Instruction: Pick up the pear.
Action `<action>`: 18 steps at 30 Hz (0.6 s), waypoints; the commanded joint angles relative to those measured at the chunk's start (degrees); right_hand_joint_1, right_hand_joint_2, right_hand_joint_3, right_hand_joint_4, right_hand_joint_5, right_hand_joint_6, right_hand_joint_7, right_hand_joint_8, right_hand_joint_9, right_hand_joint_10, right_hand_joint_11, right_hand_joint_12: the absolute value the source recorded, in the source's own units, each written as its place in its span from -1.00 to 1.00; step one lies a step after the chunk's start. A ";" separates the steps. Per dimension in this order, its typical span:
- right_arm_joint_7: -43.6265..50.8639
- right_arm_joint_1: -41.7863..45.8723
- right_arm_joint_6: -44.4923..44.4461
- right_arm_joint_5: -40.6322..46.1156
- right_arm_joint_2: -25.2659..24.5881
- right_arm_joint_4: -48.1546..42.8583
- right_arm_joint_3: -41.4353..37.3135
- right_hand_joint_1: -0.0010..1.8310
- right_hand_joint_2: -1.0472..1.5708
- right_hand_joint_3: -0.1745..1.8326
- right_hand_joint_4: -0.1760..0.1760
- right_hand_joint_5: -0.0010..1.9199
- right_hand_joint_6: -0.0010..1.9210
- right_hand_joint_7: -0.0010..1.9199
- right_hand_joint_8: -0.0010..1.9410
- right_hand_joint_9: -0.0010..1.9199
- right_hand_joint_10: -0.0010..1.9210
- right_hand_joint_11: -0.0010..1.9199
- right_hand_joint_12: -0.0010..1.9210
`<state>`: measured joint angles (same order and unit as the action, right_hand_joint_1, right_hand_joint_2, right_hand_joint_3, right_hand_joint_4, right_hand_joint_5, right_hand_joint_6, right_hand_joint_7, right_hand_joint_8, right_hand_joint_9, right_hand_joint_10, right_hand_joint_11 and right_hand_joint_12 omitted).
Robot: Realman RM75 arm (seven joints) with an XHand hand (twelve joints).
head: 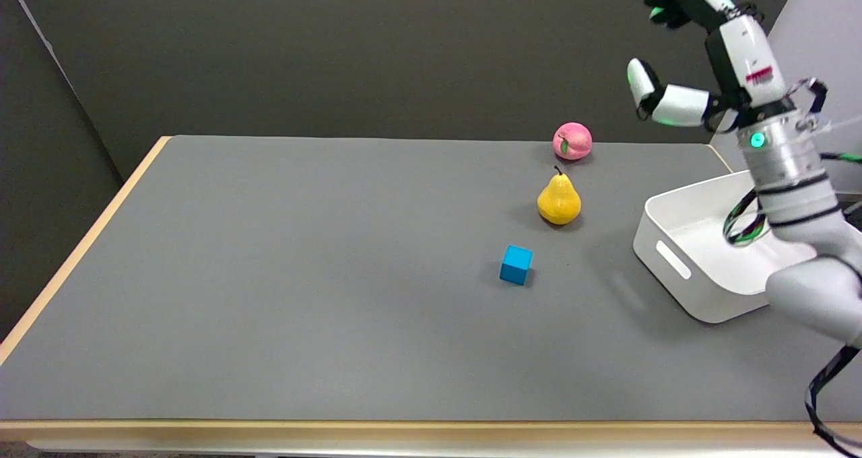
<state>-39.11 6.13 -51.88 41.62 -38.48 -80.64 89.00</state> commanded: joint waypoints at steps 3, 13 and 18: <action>13.63 -27.67 45.25 -0.86 0.97 4.03 3.35 -0.26 0.28 0.14 0.04 -0.74 -0.48 -0.67 -0.52 -0.74 -0.15 -0.92 0.28; 19.18 -39.99 61.04 -0.86 0.34 10.33 17.24 -0.25 0.26 0.08 0.25 -0.73 -0.51 -0.62 -0.58 -0.74 -0.12 -0.88 0.36; 19.44 -37.57 65.27 -0.86 0.72 9.90 17.16 -0.27 0.25 0.08 0.25 -0.74 -0.53 -0.61 -0.58 -0.74 -0.12 -0.87 0.37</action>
<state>-27.64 -17.19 -12.88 40.96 -38.01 -76.73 94.22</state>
